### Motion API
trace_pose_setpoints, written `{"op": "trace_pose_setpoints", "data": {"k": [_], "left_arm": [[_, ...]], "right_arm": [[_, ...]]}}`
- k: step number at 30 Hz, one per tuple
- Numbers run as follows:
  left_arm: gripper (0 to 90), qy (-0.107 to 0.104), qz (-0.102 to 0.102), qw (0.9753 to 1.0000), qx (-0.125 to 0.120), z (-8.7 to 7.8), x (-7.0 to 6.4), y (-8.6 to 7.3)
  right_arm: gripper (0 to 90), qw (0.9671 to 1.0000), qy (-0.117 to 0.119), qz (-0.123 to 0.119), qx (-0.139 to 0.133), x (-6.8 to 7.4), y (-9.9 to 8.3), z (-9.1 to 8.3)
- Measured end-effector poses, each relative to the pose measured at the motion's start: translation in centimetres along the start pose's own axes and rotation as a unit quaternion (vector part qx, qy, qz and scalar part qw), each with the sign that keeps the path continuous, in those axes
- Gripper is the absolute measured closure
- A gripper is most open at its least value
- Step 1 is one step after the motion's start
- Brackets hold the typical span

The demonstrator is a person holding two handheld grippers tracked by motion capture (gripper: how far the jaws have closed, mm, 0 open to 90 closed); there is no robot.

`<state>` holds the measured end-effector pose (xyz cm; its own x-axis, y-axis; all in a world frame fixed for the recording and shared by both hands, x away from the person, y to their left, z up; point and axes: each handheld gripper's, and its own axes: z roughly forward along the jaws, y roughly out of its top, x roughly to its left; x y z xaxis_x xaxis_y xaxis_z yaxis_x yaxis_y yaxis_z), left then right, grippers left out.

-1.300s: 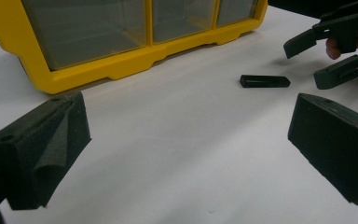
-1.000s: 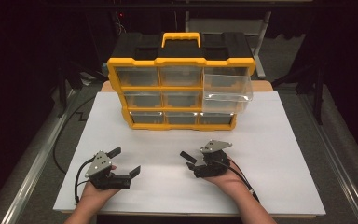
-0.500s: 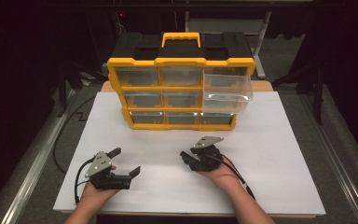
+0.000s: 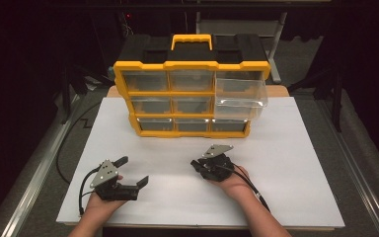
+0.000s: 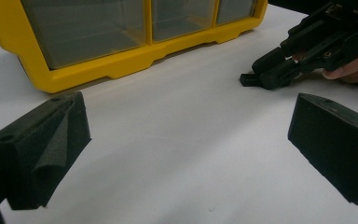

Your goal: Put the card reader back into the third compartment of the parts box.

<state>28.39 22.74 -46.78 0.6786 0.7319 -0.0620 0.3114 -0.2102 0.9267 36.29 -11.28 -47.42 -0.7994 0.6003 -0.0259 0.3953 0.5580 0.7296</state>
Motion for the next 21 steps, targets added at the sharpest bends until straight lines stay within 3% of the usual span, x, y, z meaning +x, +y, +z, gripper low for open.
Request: {"op": "trace_pose_setpoints", "data": {"k": [7, 21], "left_arm": [[0.2, 0.000, -0.001, 1.0000, -0.002, -0.10, -0.04, 0.05], [0.2, -0.001, -0.002, 1.0000, -0.003, -0.07, -0.02, 0.04]], "right_arm": [[71.2, 1.0000, 0.005, 0.007, 0.002, -0.14, 0.05, 0.16], [74.5, 1.0000, 0.003, -0.004, 0.003, -0.04, 0.10, 0.25]]}}
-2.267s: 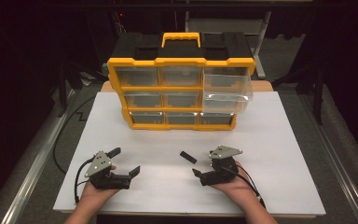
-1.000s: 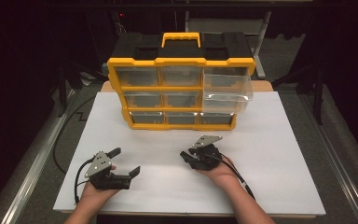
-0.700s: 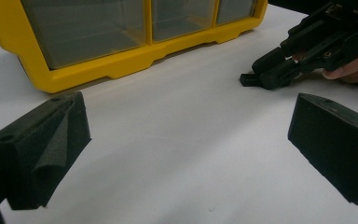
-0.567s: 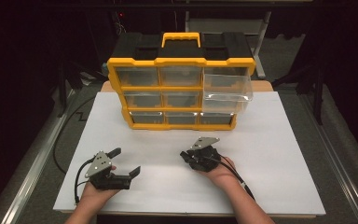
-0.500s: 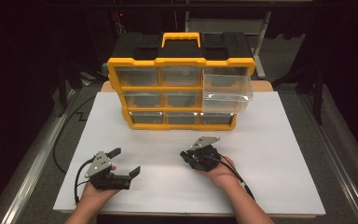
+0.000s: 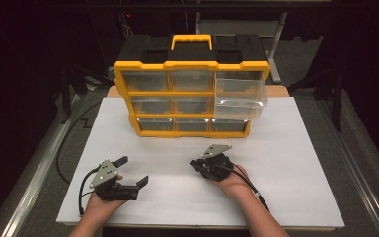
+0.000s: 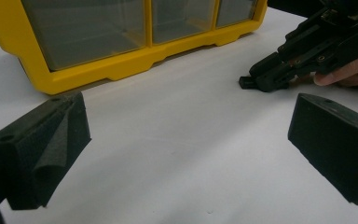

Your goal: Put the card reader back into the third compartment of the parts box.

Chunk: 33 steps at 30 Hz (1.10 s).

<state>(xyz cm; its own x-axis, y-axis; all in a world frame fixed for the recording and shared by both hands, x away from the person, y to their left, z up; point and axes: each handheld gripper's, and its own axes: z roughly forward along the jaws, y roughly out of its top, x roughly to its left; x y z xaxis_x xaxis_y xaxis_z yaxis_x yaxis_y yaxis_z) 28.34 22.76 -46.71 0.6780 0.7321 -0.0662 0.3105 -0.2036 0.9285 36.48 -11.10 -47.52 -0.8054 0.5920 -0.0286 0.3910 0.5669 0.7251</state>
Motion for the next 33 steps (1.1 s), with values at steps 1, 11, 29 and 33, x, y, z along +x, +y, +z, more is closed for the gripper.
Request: {"op": "trace_pose_setpoints", "data": {"k": [1, 11, 29, 33], "left_arm": [[0.2, 0.000, 0.001, 1.0000, 0.000, 0.0, 0.0, 0.0], [0.2, -0.001, 0.002, 1.0000, 0.000, -0.1, 0.0, 0.0], [0.2, -0.003, 0.002, 1.0000, -0.001, -0.1, 0.0, -0.1], [0.2, -0.004, 0.003, 1.0000, 0.001, -0.1, 0.0, -0.2]], "right_arm": [[74.5, 1.0000, 0.000, 0.000, 0.000, 0.0, 0.0, 0.0], [74.7, 1.0000, 0.007, 0.004, -0.003, -0.2, 0.0, 0.0], [74.7, 0.9999, 0.006, -0.007, -0.011, -0.3, 0.1, -1.1], [74.6, 0.9999, 0.002, -0.005, -0.014, -0.3, -0.1, -1.7]]}}
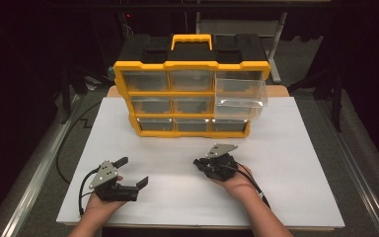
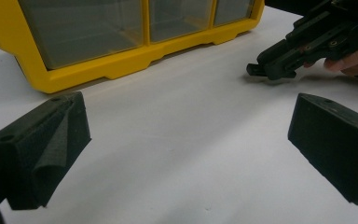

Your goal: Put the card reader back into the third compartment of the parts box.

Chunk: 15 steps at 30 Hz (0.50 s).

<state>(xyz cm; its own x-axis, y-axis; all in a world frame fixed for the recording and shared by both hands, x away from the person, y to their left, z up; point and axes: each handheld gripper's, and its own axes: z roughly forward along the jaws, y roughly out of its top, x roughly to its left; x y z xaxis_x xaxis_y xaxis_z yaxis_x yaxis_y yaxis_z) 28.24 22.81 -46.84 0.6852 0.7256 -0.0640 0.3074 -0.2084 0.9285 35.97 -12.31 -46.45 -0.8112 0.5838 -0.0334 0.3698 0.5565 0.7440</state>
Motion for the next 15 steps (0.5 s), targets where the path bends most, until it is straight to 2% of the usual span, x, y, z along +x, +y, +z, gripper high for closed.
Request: {"op": "trace_pose_setpoints", "data": {"k": [15], "left_arm": [[0.2, -0.002, 0.000, 1.0000, -0.004, 0.0, 0.0, 0.0]], "right_arm": [[74.5, 1.0000, -0.005, 0.007, 0.003, -0.2, -1.1, -1.5]]}}
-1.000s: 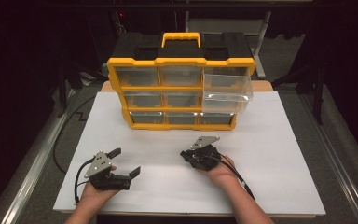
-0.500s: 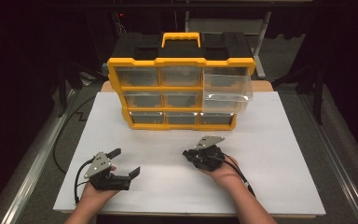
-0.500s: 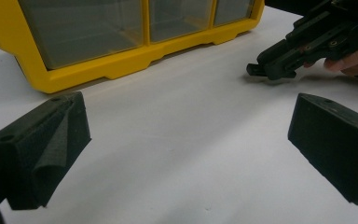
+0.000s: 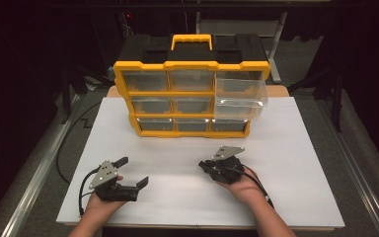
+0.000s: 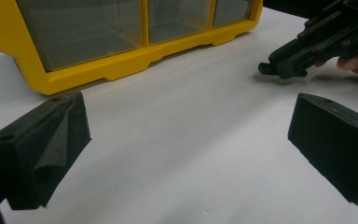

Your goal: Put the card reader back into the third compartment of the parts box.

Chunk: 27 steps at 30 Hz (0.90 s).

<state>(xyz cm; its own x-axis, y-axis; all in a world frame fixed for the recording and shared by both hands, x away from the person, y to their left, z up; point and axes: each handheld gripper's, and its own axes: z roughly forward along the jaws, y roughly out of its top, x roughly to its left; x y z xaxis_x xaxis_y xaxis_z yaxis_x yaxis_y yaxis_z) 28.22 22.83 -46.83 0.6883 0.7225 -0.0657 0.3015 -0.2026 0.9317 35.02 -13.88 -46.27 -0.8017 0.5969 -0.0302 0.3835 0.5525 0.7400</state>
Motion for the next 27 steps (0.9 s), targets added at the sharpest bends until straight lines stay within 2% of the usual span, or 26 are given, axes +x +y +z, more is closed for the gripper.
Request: {"op": "trace_pose_setpoints", "data": {"k": [13, 27], "left_arm": [[0.2, -0.002, 0.001, 1.0000, 0.000, 0.0, 0.0, 0.0], [0.2, -0.003, 0.002, 1.0000, 0.000, 0.1, -0.1, 0.0]], "right_arm": [[74.5, 0.9998, -0.008, 0.019, -0.005, -0.9, -1.2, -2.1], [74.5, 0.9998, -0.014, 0.013, -0.003, -1.1, -2.8, -4.1]]}}
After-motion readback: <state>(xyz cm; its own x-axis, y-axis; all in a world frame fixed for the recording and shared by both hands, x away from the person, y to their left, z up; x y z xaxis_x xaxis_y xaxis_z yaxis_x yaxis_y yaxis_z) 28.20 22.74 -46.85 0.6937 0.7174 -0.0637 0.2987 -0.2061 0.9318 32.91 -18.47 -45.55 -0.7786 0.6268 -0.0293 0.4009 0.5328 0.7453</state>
